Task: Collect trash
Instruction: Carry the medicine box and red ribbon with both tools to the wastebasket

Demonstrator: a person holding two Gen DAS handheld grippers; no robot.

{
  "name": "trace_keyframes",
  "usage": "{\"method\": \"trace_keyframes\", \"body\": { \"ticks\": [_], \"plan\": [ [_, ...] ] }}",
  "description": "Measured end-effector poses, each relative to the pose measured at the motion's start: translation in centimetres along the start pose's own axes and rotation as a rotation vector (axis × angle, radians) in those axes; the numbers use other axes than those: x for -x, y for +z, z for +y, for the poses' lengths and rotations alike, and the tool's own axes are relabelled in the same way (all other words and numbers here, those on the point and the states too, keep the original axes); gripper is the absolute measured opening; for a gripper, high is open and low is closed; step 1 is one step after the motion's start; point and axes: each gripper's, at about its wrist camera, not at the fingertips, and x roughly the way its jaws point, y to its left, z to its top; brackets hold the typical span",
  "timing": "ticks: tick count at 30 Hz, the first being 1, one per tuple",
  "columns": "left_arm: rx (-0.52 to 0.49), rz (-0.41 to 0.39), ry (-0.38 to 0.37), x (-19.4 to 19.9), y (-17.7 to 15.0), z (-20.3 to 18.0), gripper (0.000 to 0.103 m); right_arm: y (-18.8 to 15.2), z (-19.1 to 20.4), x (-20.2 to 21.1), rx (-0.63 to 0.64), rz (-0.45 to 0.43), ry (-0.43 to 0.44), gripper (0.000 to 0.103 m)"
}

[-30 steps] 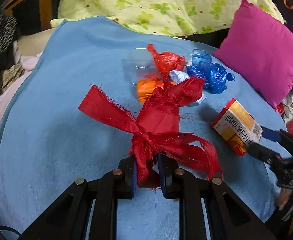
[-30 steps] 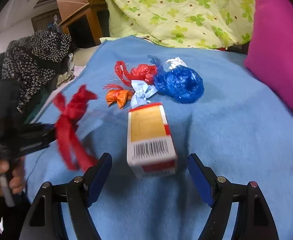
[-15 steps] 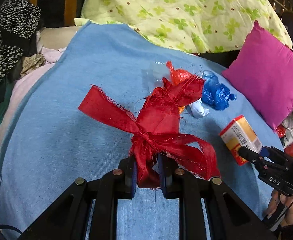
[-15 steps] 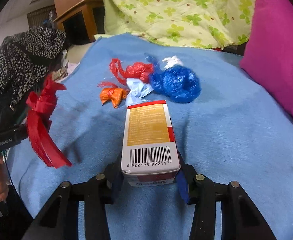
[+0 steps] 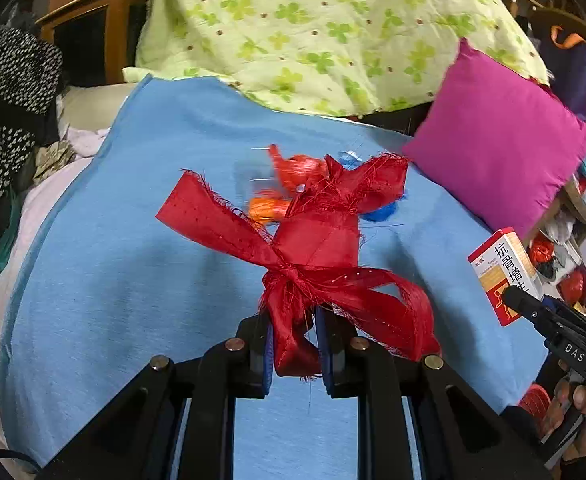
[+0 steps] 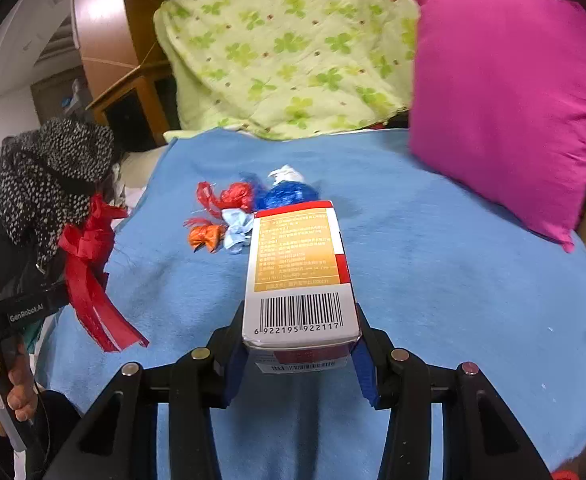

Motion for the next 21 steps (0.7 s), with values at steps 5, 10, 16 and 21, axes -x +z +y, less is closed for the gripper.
{"method": "trace_keyframes", "body": {
  "ticks": [5,10,16,21],
  "plan": [
    [-0.035,0.010,-0.021,0.4,-0.6,-2.7,0.020,-1.1,-2.0,2.7,-0.049,-0.027,-0.027,0.049],
    [-0.078,0.014,-0.047,0.7,-1.1,-5.5,0.020,-2.4,-4.3,5.6,-0.108,-0.059,-0.063,0.049],
    [-0.126,0.011,-0.092,1.3,-1.5,-8.6,0.020,-4.3,-7.4,9.8,-0.177,-0.101,-0.131,0.049],
    [-0.165,0.012,-0.137,1.5,-1.7,-11.3,0.020,-6.9,-10.5,13.5,-0.244,-0.122,-0.208,0.049]
  ]
}}
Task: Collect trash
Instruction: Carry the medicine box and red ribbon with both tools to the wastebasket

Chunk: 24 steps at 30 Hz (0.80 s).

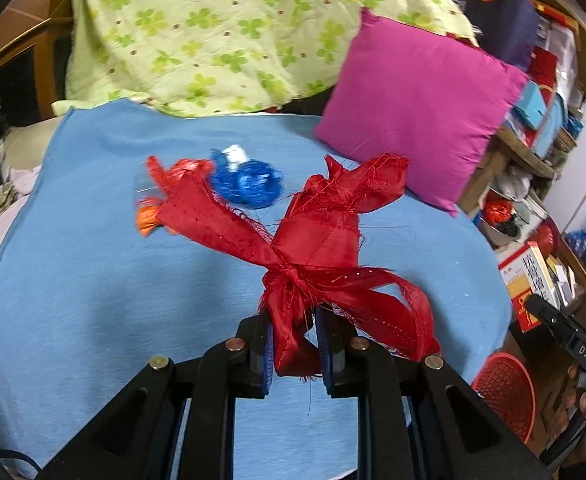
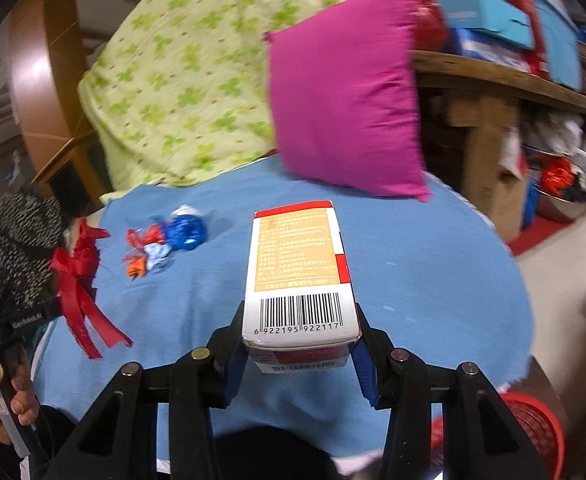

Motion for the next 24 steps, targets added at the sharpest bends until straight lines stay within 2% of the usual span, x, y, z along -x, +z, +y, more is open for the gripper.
{"method": "trace_keyframes", "body": {
  "ticks": [7,14,24],
  "plan": [
    [-0.068,-0.008,-0.070,0.1,0.6,-4.8,0.020,-2.4,-5.7,4.3,-0.076,-0.012,-0.127,0.049],
    [-0.144,-0.008,-0.150,0.1,0.9,-9.8,0.020,-5.7,-10.8,7.4,-0.151,0.024,-0.246,0.048],
    [-0.250,0.009,-0.253,0.4,0.1,-15.9,0.020,-10.5,-14.8,9.0,-0.241,0.095,-0.346,0.049]
  ]
}}
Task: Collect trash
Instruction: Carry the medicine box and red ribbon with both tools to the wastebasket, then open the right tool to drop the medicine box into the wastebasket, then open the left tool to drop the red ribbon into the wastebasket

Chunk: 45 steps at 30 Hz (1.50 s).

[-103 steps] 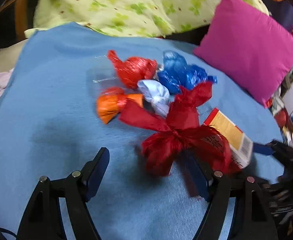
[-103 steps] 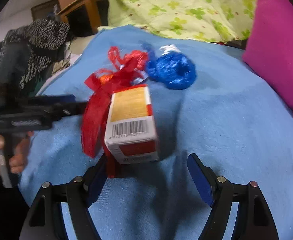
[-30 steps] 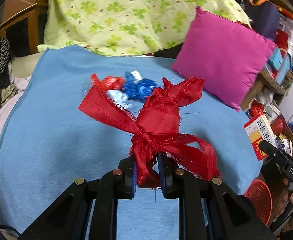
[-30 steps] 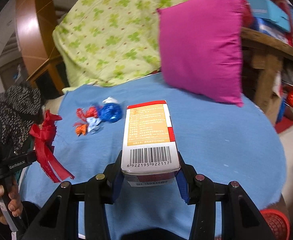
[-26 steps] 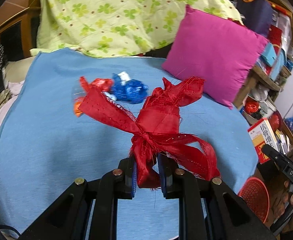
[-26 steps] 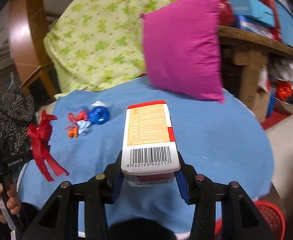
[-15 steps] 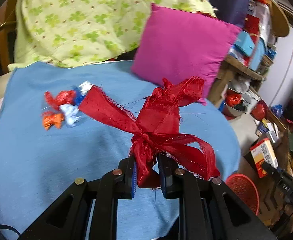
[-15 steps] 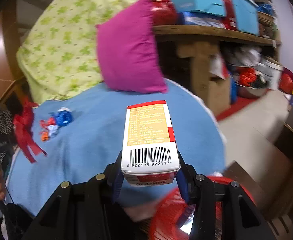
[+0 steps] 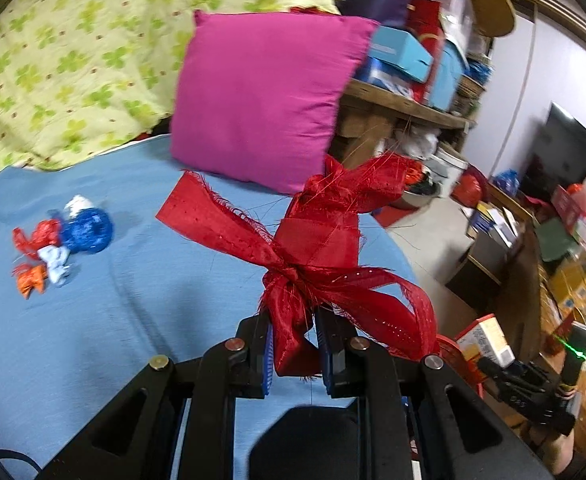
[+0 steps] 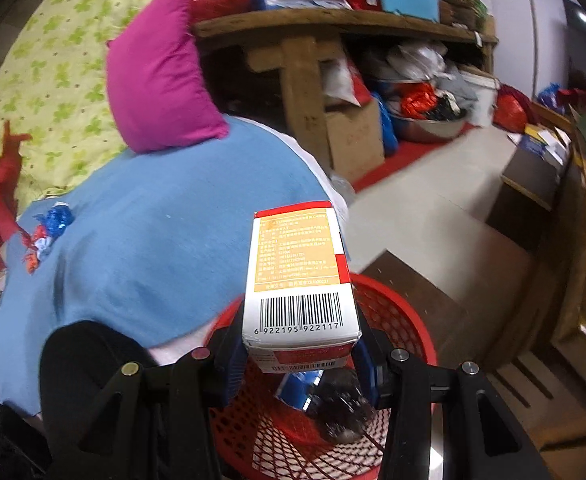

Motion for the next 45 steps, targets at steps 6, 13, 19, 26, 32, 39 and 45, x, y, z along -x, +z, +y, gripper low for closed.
{"method": "trace_keyframes", "body": {
  "ticks": [6,13,19,26,32,39,45],
  "plan": [
    [-0.044,0.020,-0.041,-0.7,-0.2,-2.7,0.020,-0.7,-1.2,-0.7,-0.025,0.026,-0.023,0.049],
    [-0.080,0.038,-0.066,-1.3,-0.4,-4.7,0.020,-0.7,-2.0,-2.1,-0.054,0.060,-0.012,0.089],
    [-0.101,0.059,-0.091,-1.9,-0.6,-5.9,0.020,0.0,-2.8,-0.7,-0.079,-0.003,-0.029,0.089],
    [-0.154,0.110,-0.149,-2.9,-1.6,-8.6,0.020,1.2,-3.2,1.2,-0.101,-0.085,-0.051,0.089],
    [-0.189,0.172,-0.199,-4.1,-3.1,-11.0,0.020,2.0,-3.7,3.2,-0.118,-0.158,-0.074,0.089],
    [-0.219,0.244,-0.249,-5.7,-4.5,-13.3,0.020,2.5,-4.3,5.6,-0.128,-0.238,-0.083,0.089],
    [-0.248,0.303,-0.279,-7.3,-5.8,-15.3,0.020,2.9,-5.1,7.2,-0.145,-0.280,-0.084,0.089]
  ]
}}
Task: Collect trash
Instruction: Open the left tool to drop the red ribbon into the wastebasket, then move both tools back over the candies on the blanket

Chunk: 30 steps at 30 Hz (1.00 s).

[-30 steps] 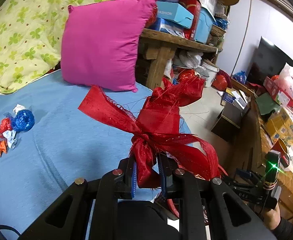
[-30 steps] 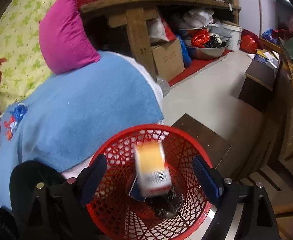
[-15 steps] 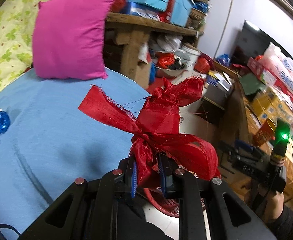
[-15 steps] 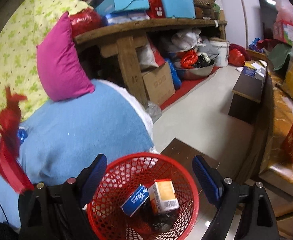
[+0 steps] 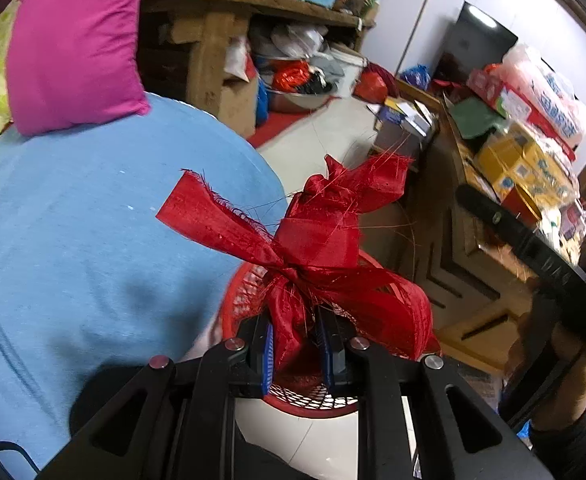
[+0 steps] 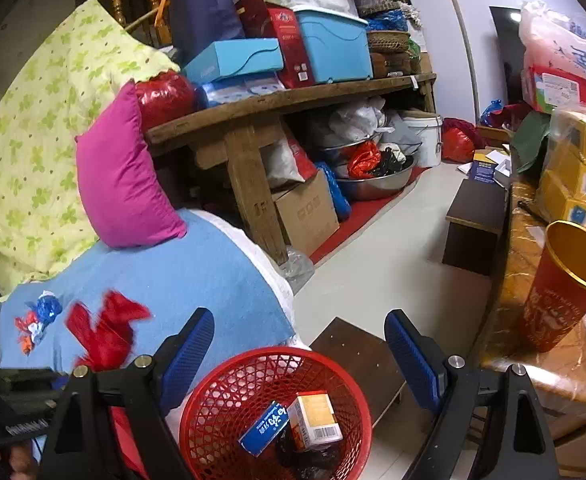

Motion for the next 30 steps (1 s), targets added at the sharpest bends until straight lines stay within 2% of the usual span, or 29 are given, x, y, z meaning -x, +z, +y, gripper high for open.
{"method": "trace_keyframes", "body": {
  "ticks": [3,4,5,6,7,11,17,23,30],
  "plan": [
    [-0.018,0.031,-0.014,-1.1,-0.2,-0.8,0.021,0.3,-0.3,0.4,-0.009,-0.012,0.000,0.089],
    [-0.022,0.036,-0.010,-1.4,-0.2,-1.1,0.026,0.3,-0.4,0.5,-0.011,-0.016,0.000,0.089],
    [-0.027,0.043,-0.005,-1.8,-0.3,-1.3,0.043,0.4,-0.5,0.6,-0.012,-0.019,0.002,0.089],
    [-0.028,0.054,-0.001,-2.1,-0.3,-1.4,0.054,0.4,-0.5,0.6,-0.013,-0.021,0.003,0.089],
    [-0.026,0.056,0.008,-2.3,-0.3,-1.4,0.071,0.5,-0.5,0.7,-0.013,-0.024,0.005,0.089],
    [-0.015,0.037,-0.006,-1.7,-0.2,-1.1,0.073,0.6,-0.3,0.6,-0.012,-0.028,0.013,0.089],
    [0.049,-0.017,0.009,0.3,-0.1,1.3,0.073,0.5,0.3,0.0,-0.012,-0.019,0.028,0.089],
    [0.167,-0.088,0.064,3.4,-0.5,6.2,0.073,0.5,2.7,-0.9,0.009,-0.007,0.078,0.089],
    [0.308,-0.157,0.132,6.9,-2.3,12.2,0.073,0.4,7.9,-2.3,0.077,0.021,0.169,0.089]
  ]
}}
